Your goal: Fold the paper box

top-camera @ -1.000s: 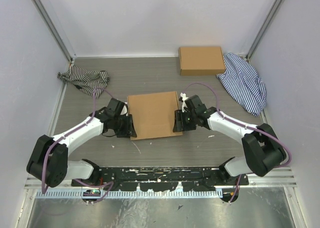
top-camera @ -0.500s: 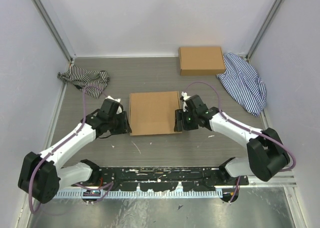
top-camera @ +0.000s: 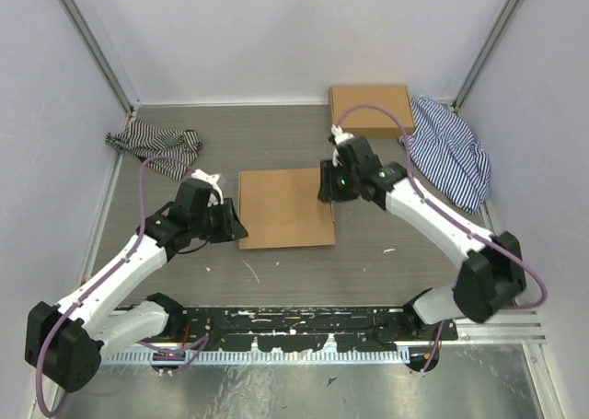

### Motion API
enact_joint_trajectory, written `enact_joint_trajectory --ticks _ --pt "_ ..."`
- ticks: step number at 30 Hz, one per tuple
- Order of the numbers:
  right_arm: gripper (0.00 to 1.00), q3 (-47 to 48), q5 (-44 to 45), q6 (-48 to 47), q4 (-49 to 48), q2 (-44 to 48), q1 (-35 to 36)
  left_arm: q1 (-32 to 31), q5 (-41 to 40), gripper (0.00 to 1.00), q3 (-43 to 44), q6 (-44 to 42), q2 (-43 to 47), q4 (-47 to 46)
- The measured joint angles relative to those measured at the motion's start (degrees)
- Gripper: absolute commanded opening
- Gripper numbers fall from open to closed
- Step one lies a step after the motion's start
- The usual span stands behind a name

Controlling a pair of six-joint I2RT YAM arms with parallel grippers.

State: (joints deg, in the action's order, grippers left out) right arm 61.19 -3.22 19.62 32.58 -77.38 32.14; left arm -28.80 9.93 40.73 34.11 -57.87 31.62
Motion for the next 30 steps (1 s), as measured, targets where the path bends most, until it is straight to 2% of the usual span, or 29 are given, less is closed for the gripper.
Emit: enact_joint_trajectory --ticks 2,4,7,14,17,21,30 --pt "0.19 6.6 0.0 -0.4 -0.3 -5.1 0.0 -0.7 1.4 0.30 -0.1 0.1 0.2 -2.1" --pt "0.10 14.6 -0.1 -0.4 -1.6 -12.3 0.0 -1.8 2.3 0.22 -0.6 0.0 -0.1 -4.2" --pt "0.07 25.3 -0.3 -1.0 -3.5 -23.1 0.0 -3.1 3.1 0.12 -1.5 -0.3 -1.1 -6.3" --pt "0.08 47.8 -1.1 -3.8 -5.8 -48.2 -0.1 -5.8 2.9 0.11 -2.9 -0.9 -4.7 -10.0" --pt "0.10 51.8 -2.1 -4.6 -6.3 -55.9 -0.5 -7.3 2.1 0.12 -3.7 -1.2 -5.6 -11.5" --pt "0.11 54.5 -5.6 -6.0 -6.3 -61.8 -0.7 -8.2 1.2 0.11 -5.6 -1.5 -6.4 -12.9" --pt "0.11 55.7 -15.5 -8.7 -5.0 -62.1 -1.1 -8.3 -3.4 0.10 -7.7 -2.5 -10.4 -15.9"
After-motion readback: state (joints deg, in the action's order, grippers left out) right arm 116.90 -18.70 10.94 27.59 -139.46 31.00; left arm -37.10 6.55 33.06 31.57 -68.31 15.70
